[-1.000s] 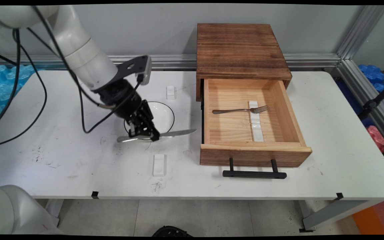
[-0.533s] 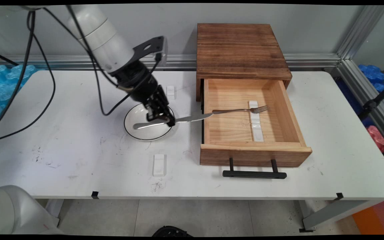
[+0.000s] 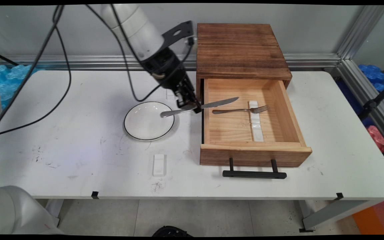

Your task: Place the picked object into the drawer

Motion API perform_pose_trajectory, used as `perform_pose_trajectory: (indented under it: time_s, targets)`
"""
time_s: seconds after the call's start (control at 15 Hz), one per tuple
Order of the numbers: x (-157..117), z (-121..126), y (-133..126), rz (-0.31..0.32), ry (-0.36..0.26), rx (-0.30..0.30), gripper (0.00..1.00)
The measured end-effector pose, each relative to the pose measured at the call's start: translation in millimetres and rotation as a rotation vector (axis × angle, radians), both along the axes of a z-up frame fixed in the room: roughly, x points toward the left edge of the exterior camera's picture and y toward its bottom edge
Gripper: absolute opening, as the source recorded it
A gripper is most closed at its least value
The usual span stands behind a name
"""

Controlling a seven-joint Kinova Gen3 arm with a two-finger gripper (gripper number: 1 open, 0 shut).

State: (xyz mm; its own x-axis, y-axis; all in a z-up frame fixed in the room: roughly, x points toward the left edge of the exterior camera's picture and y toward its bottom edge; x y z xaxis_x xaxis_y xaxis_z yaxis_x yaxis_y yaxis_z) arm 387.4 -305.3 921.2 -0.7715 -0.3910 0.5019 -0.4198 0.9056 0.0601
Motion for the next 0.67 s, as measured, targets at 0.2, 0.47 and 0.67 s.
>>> perform_pose_trajectory:
  time_s: [0.2, 0.47, 0.67]
  targets:
    - [-27.2, 0.8, -17.0, -0.018, 0.009, -0.019, 0.00]
    - [-53.4, -1.5, -30.9, -0.037, 0.018, -0.033, 0.00]
    - [-71.8, -4.7, -40.7, -0.051, 0.021, -0.042, 0.00]
